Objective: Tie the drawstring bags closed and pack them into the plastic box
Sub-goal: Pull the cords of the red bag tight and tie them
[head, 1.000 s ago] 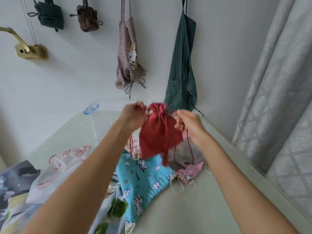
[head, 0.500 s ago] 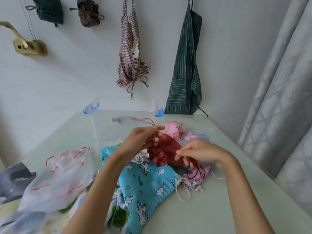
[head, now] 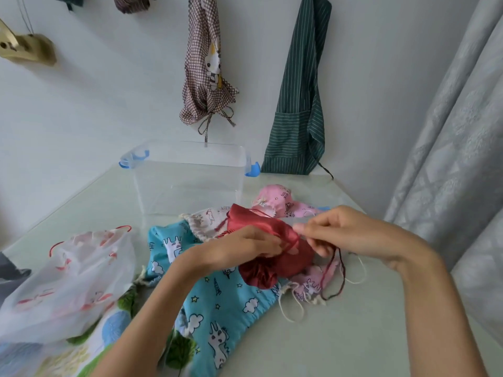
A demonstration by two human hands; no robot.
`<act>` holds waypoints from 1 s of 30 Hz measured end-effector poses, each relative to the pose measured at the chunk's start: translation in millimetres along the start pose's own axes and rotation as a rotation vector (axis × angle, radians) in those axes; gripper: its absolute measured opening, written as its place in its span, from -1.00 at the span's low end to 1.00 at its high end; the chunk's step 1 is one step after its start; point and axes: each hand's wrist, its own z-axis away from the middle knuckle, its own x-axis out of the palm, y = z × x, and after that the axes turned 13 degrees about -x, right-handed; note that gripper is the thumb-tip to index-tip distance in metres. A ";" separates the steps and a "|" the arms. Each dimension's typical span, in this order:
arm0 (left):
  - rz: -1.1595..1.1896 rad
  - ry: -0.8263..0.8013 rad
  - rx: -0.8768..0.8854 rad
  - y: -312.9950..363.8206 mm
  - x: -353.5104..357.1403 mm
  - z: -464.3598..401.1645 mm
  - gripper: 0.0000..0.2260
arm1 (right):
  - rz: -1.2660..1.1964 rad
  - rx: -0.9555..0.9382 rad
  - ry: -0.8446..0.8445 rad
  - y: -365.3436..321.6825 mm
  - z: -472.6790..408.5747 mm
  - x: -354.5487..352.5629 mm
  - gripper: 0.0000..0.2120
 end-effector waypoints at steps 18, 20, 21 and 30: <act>0.148 -0.121 0.041 3.7 1.3 4.0 -0.66 | 0.189 0.114 0.476 35.6 -20.3 4.1 -0.69; 0.154 -0.102 0.070 2.9 -0.7 5.1 -0.65 | 0.113 0.116 0.430 30.6 -18.0 3.6 -0.61; 0.152 -0.095 0.078 3.1 -0.9 5.5 -0.65 | 0.088 0.126 0.376 26.5 -18.6 6.7 -0.53; 0.181 -0.063 0.021 3.4 5.5 1.4 -0.70 | -0.300 0.047 0.451 19.4 -35.8 32.6 -0.78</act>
